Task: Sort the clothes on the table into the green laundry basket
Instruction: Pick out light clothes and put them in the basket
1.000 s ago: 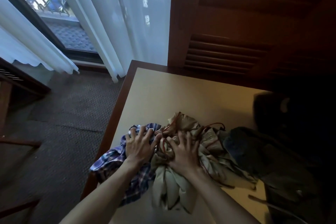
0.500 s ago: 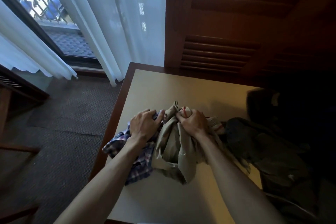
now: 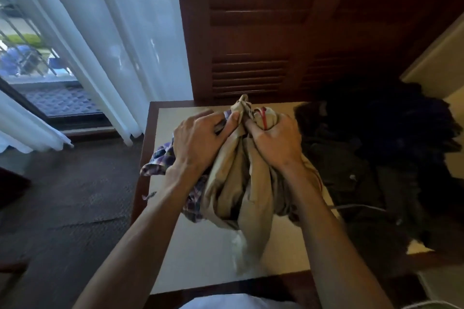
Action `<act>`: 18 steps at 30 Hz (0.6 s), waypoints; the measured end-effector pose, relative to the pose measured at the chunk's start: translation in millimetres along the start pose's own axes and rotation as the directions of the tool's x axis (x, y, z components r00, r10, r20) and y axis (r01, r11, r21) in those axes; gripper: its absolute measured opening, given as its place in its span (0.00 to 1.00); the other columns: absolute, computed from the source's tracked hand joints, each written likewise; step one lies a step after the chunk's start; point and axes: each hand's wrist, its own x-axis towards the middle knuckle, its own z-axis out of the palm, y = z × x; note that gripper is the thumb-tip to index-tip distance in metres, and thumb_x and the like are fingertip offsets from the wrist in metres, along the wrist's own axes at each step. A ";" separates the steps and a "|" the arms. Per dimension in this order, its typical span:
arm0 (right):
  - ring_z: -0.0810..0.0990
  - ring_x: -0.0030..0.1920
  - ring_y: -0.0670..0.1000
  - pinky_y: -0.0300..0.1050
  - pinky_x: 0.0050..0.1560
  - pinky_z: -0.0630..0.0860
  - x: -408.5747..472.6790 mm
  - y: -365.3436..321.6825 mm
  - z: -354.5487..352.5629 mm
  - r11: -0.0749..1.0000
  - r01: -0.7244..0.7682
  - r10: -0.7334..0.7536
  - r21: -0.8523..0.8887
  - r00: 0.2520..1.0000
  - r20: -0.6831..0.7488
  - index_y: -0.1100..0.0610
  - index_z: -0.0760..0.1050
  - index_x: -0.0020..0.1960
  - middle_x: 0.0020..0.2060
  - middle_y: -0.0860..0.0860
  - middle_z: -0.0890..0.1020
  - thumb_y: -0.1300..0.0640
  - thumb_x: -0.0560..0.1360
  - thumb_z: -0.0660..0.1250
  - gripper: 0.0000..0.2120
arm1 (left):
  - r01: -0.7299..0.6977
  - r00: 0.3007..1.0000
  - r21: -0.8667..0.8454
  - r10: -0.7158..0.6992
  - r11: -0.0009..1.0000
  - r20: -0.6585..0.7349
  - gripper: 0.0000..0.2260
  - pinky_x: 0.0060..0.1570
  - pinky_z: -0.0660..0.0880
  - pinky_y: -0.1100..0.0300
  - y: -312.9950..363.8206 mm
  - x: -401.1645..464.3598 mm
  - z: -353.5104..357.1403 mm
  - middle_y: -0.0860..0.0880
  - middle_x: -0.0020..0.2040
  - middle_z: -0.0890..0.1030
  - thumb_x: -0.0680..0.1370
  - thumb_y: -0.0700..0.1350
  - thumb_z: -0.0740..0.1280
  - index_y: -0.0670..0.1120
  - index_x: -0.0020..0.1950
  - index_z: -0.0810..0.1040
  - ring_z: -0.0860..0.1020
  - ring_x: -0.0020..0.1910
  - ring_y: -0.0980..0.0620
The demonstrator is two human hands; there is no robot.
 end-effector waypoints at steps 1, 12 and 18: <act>0.79 0.34 0.45 0.41 0.38 0.75 -10.6 -5.4 -14.7 1.000 -0.002 0.003 0.015 0.999 -0.041 0.55 0.79 0.34 0.29 0.46 0.81 0.46 0.74 0.72 0.15 | -0.043 0.999 -0.027 0.043 0.999 0.000 0.25 0.32 0.69 0.59 10.1 -1.2 -3.4 0.56 0.30 0.70 0.81 0.66 0.59 0.53 0.30 0.72 0.72 0.30 0.54; 0.80 0.36 0.58 0.61 0.41 0.79 -141.7 76.2 -208.1 0.949 -0.280 0.314 0.144 0.830 -0.462 0.52 0.74 0.31 0.31 0.54 0.79 0.33 0.65 0.74 0.23 | -0.363 0.924 -0.286 0.382 0.887 0.012 0.25 0.32 0.69 0.57 183.9 -61.1 15.5 0.55 0.31 0.72 0.82 0.64 0.60 0.49 0.32 0.70 0.75 0.31 0.52; 0.75 0.28 0.45 0.49 0.35 0.72 -262.2 147.4 -336.6 0.922 -0.346 0.364 0.172 0.630 -0.686 0.53 0.74 0.30 0.25 0.44 0.76 0.46 0.72 0.74 0.18 | -0.483 0.849 -0.409 0.529 0.774 -0.003 0.25 0.27 0.68 0.57 297.5 -128.9 60.8 0.53 0.31 0.73 0.83 0.62 0.61 0.48 0.32 0.69 0.74 0.30 0.51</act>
